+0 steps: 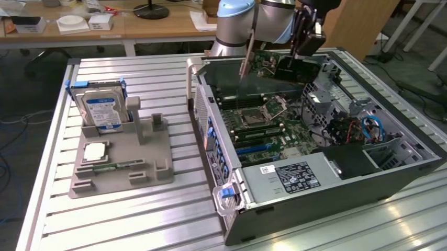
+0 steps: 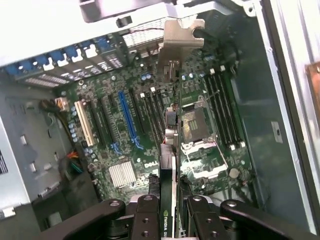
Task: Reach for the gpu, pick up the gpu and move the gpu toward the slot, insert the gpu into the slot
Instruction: 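Insert the gpu into the slot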
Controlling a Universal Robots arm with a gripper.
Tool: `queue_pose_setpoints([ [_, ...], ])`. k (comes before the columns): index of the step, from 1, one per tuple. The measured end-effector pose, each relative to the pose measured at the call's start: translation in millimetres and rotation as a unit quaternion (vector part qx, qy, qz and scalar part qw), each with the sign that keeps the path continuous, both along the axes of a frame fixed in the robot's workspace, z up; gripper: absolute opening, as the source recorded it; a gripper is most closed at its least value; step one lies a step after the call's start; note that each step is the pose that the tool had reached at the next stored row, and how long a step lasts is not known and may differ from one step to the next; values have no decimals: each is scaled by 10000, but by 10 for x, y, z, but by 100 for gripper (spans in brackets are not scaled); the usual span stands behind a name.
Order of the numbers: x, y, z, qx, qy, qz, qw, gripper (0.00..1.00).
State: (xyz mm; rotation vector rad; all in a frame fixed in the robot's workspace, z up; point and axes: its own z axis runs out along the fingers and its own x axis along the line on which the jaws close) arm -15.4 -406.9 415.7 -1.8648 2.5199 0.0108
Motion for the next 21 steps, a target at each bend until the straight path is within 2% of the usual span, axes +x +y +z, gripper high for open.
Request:
queue_pose_setpoints([
  [3, 0, 0, -1, 0, 0, 278, 9996, 26],
  [6, 0, 0, -2, 0, 0, 547, 9985, 26],
  [9, 0, 0, -4, 0, 0, 822, 9966, 26],
  [12, 0, 0, -6, 0, 0, 1084, 9941, 26],
  [16, 3, 0, -59, 1, 0, 1207, 9927, 26],
  [21, 11, 0, -133, 1, -1, 1279, 9918, 26],
])
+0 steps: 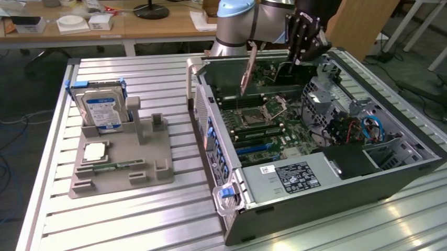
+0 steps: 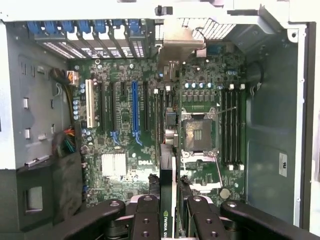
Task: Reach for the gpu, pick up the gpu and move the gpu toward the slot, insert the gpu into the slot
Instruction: 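Insert the gpu into the slot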
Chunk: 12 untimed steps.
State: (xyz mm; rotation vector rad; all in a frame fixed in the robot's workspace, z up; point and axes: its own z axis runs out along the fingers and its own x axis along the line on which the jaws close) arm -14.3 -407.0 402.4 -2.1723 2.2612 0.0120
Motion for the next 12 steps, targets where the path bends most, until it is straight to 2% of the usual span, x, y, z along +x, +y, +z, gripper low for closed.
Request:
queue_pose_setpoints([
  [8, -11, -17, -50, -1, -133, 112, 9998, 26],
  [12, -11, -30, -115, -2, -140, 132, 9998, 26],
])
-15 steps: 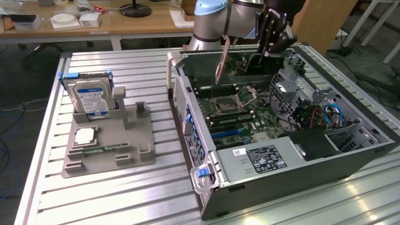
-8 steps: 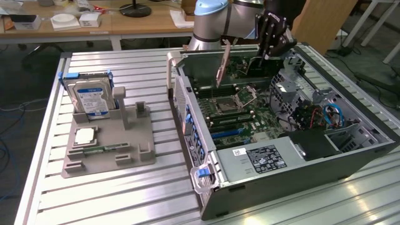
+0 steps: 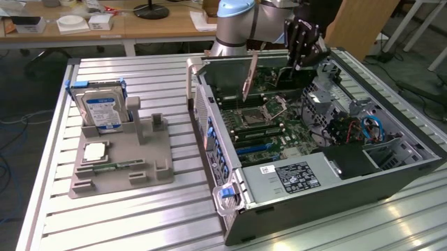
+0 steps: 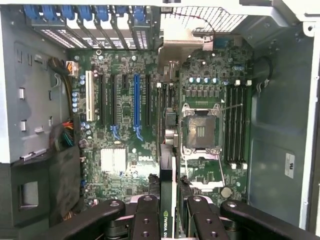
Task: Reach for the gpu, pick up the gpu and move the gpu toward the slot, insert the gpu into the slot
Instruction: 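Insert the gpu into the slot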
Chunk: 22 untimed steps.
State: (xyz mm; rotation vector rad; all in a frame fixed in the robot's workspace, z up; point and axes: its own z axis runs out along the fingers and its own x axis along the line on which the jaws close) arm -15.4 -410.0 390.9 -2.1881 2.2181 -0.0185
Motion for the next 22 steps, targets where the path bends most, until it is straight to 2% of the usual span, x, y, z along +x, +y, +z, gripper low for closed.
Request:
queue_pose_setpoints([
  [7, 0, -9, -119, 0, 1, 9, 10000, 26],
  [16, -9, -9, -226, -7, 14, 22, 10000, 26],
  [19, -11, -9, -258, -16, 32, 32, 10000, 26],
  [22, -11, -12, -298, -32, 34, 48, 10000, 26],
])
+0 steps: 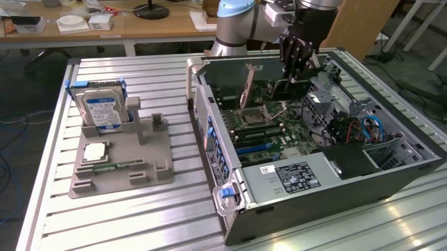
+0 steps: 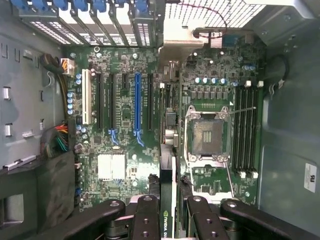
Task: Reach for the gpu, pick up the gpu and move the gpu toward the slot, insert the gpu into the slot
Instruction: 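Insert the gpu into the slot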
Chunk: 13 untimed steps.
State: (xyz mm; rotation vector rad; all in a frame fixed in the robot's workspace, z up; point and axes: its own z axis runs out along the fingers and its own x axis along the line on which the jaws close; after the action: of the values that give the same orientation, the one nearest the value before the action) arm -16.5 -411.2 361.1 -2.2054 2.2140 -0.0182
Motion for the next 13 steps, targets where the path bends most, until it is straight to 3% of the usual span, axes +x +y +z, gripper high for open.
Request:
queue_pose_setpoints([
  [9, -89, -14, -128, 0, -26, 49, 10000, 26],
  [13, -131, -18, -146, -1, -149, 64, 9999, 26],
])
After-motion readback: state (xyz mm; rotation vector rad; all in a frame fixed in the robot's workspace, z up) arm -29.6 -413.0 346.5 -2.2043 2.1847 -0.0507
